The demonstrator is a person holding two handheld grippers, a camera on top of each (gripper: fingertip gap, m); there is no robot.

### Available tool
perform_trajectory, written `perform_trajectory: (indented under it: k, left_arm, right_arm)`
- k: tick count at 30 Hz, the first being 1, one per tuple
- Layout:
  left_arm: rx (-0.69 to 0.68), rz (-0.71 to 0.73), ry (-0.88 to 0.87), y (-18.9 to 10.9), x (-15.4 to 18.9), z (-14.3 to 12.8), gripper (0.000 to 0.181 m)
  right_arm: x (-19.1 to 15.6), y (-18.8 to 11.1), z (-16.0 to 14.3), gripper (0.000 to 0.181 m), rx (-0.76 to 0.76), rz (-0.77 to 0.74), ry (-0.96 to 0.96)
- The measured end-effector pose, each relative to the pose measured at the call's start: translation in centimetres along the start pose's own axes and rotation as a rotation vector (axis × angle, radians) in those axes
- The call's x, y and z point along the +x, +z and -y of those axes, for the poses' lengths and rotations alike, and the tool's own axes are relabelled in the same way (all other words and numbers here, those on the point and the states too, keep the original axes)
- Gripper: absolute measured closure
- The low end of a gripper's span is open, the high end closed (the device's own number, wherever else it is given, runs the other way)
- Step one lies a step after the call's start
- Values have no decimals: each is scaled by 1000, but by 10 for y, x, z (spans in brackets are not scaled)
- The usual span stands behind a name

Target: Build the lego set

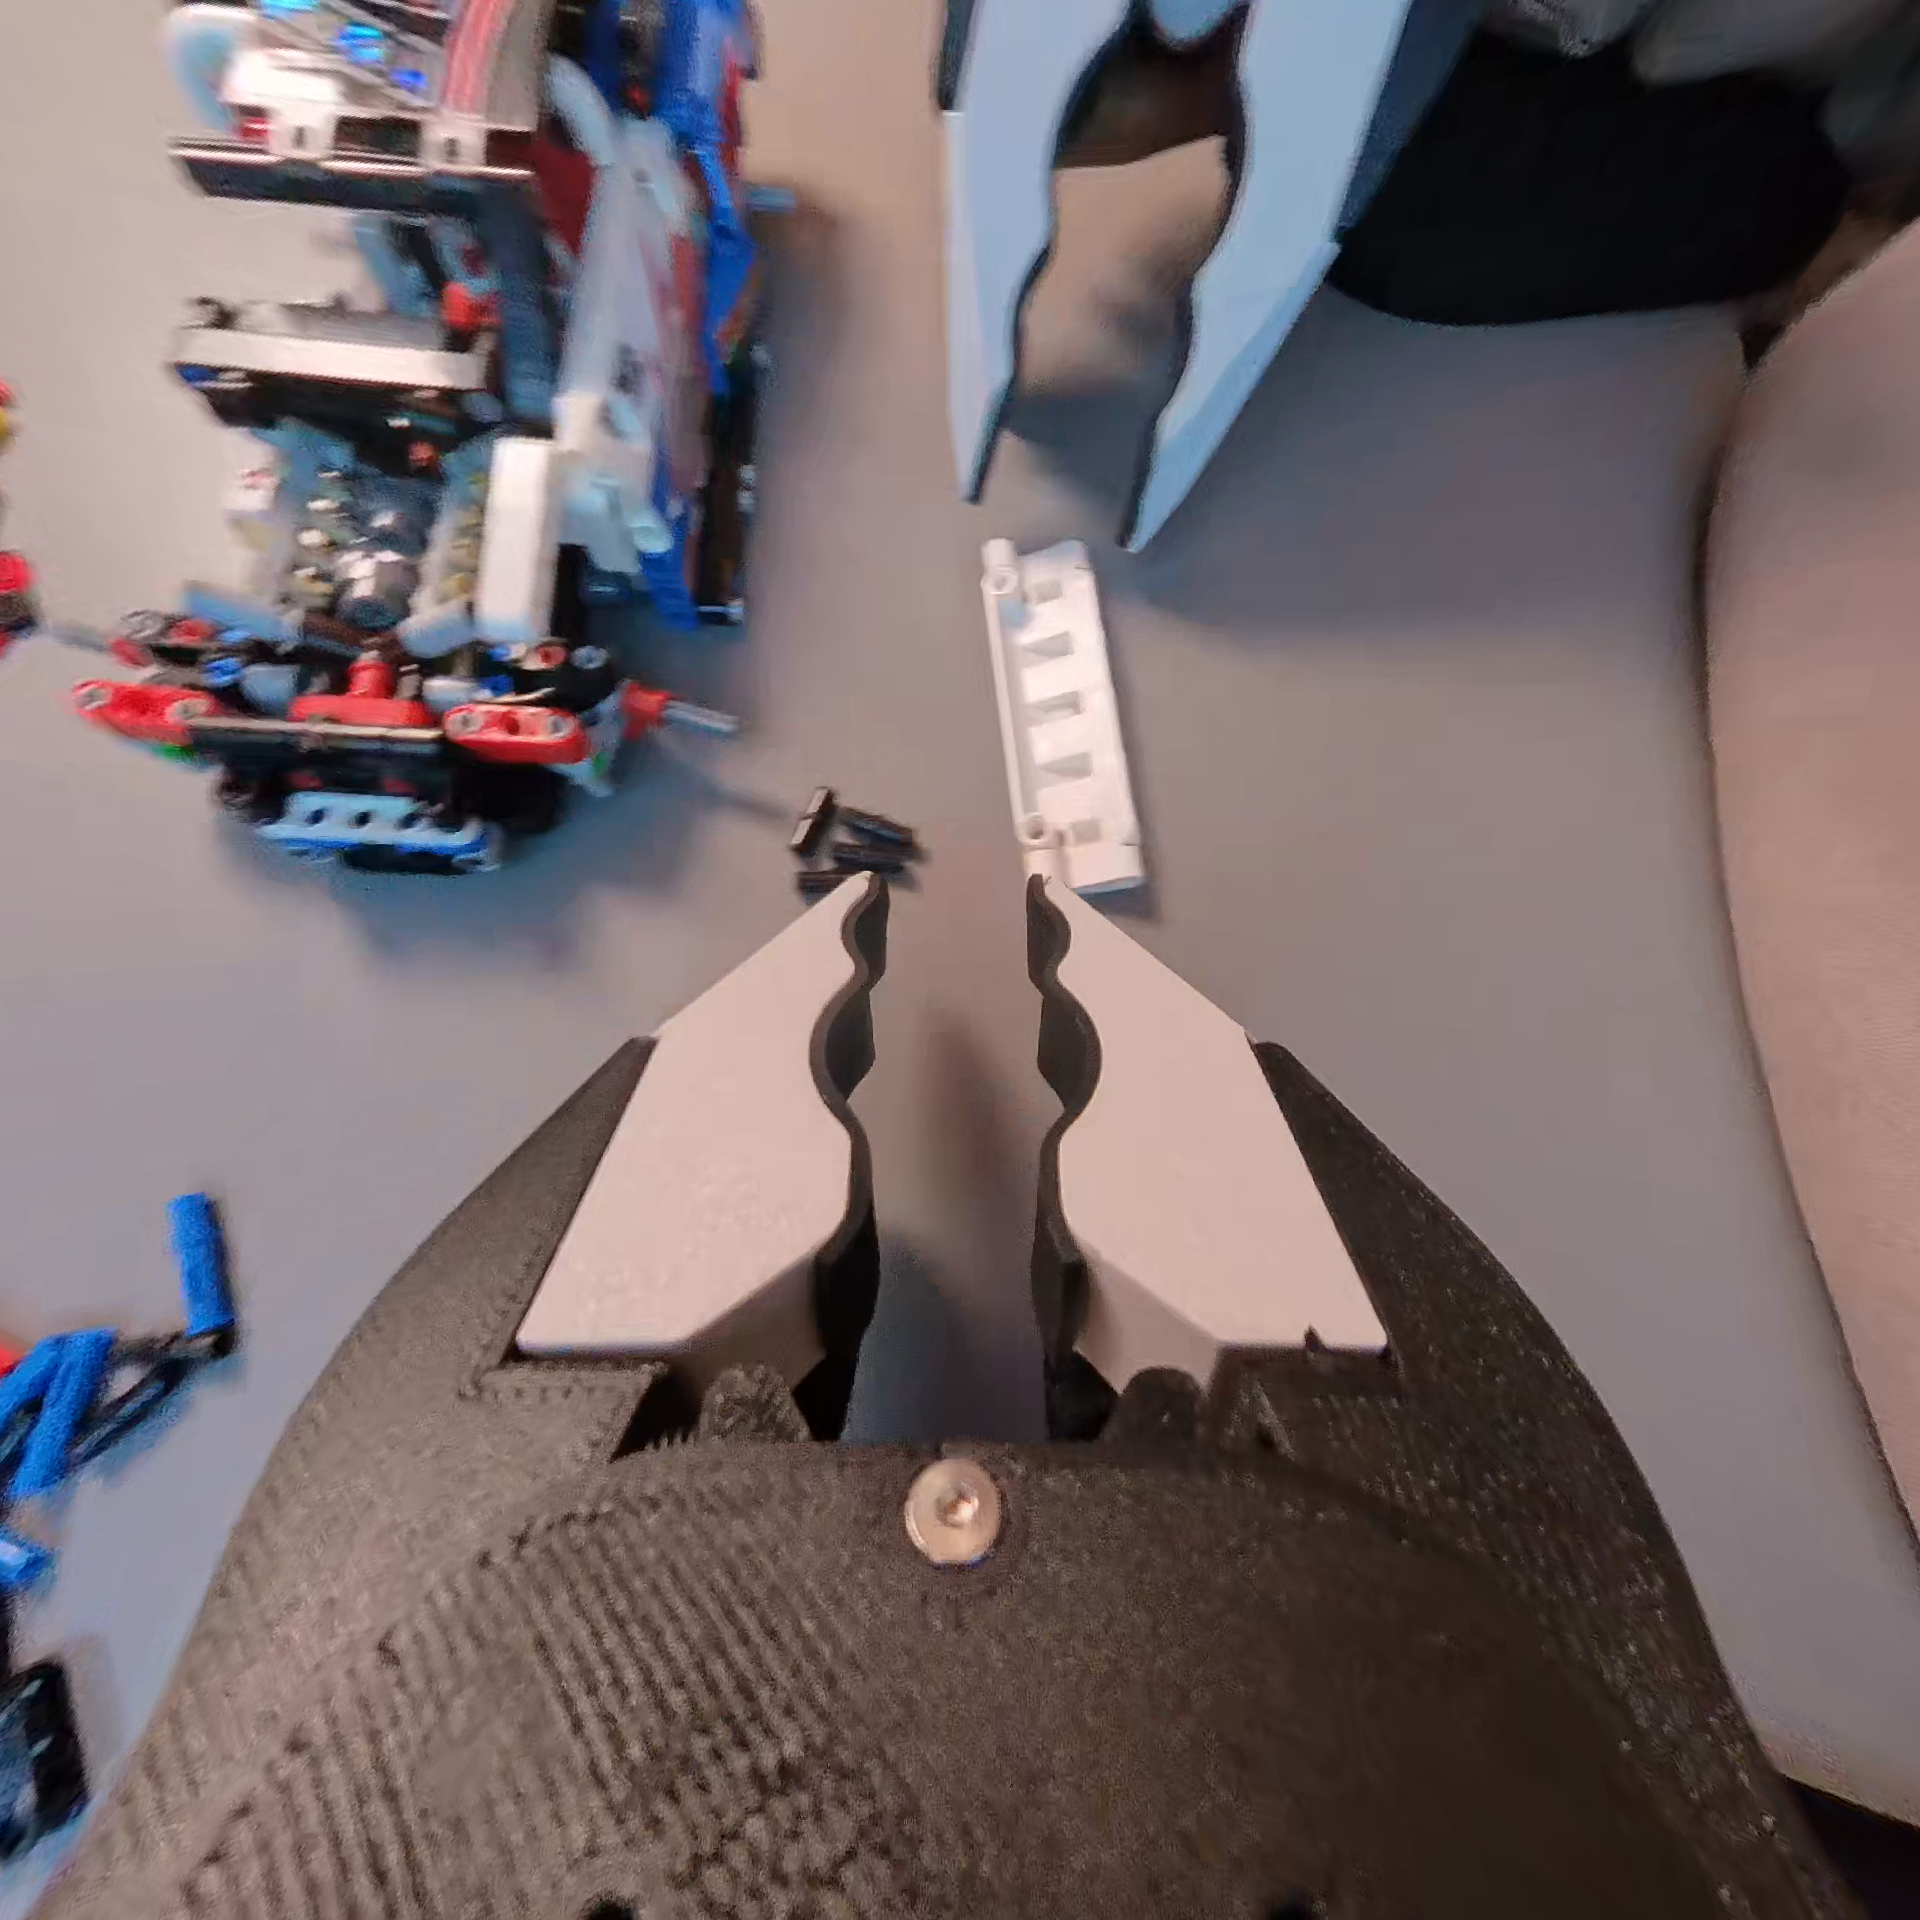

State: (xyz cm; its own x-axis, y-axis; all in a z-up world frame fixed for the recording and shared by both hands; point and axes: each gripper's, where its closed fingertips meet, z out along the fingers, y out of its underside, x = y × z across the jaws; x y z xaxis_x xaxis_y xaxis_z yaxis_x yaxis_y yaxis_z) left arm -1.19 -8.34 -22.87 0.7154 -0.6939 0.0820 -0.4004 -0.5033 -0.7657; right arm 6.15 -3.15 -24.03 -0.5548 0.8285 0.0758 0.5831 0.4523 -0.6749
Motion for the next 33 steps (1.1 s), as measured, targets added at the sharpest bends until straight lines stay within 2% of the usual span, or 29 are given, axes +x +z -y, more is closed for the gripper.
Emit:
perform_trajectory:
  k: [4, 11, 14, 20, 23, 27, 30, 33]
  left_arm:
    - [-32, 85, -9, 0, -29, -9, 150]
    - [-122, 2, 152, 15, -26, -9, 153]
    - [-135, -18, 157, 19, -25, -7, 166]
    - [-139, 30, 100, 12, -30, -11, 167]
    - [12, -61, -51, 4, -20, 5, 168]
    - [315, -324, -359, -11, 7, 56, 167]
    - [409, -475, -508, -14, 20, 78, 168]
    - [459, -574, -587, -17, 28, 88, 168]
  right_arm:
    - [1, -1, 1, 149, 34, 5, 16]
    - [-2, -2, 0, 149, 61, 10, 32]
    - [-2, -1, 2, 151, 75, 13, 38]
    - [2, -2, 6, 153, 116, -19, 45]
    - [11, -9, 22, 155, 197, -103, 17]
    - [9, -18, 63, 157, 333, -241, -151]
    - [0, -20, 91, 159, 394, -350, -320]
    - [-3, -21, 103, 166, 411, -425, -398]
